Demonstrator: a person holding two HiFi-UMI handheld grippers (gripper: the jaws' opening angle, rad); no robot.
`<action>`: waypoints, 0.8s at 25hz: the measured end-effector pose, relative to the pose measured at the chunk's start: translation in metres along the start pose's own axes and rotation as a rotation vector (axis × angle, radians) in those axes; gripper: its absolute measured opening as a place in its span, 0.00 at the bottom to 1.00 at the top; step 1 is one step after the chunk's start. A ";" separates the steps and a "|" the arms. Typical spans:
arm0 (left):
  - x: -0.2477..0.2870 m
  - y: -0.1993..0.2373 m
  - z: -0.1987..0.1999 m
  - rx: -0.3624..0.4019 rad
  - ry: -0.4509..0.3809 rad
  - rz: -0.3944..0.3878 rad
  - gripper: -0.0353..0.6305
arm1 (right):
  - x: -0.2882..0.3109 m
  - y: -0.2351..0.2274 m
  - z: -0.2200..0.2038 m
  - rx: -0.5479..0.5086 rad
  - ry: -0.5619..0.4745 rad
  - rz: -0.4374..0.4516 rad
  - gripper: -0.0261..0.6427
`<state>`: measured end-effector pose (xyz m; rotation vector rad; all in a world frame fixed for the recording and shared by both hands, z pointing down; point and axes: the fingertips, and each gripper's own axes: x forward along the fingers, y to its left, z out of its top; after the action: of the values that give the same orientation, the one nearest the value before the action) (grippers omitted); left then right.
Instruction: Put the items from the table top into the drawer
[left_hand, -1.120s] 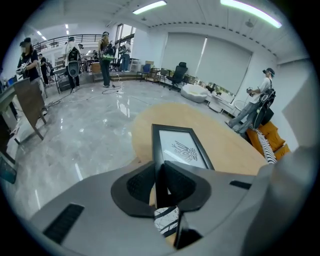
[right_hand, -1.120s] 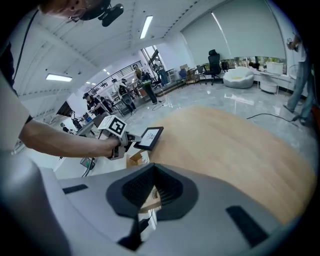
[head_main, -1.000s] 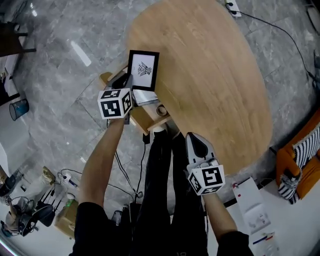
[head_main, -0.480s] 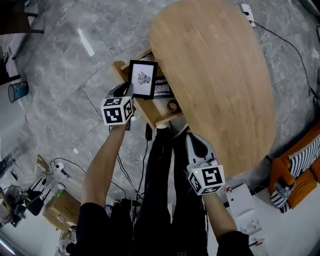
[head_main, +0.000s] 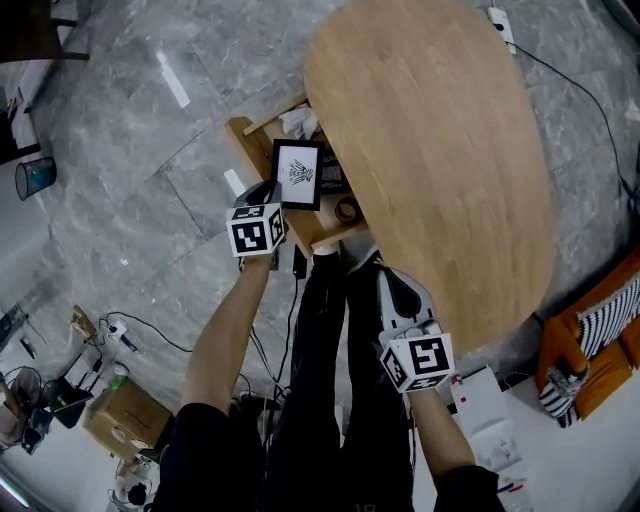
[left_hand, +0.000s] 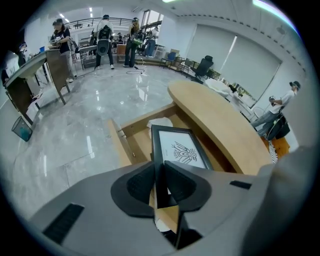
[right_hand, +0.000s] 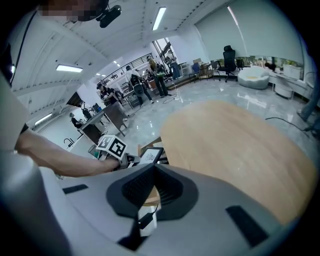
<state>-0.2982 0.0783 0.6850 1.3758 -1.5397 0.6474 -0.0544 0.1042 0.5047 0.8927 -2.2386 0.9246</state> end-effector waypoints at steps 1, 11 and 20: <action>0.002 -0.002 -0.004 -0.006 0.007 0.005 0.16 | -0.001 -0.002 -0.001 0.004 0.001 -0.004 0.05; 0.035 -0.022 -0.025 -0.095 0.065 0.056 0.16 | -0.013 -0.025 -0.004 0.035 0.001 -0.042 0.05; 0.049 -0.029 -0.036 -0.095 0.159 0.073 0.17 | -0.018 -0.043 -0.002 0.084 -0.014 -0.076 0.05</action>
<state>-0.2570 0.0799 0.7378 1.1735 -1.4797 0.7027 -0.0104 0.0893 0.5100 1.0175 -2.1748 0.9869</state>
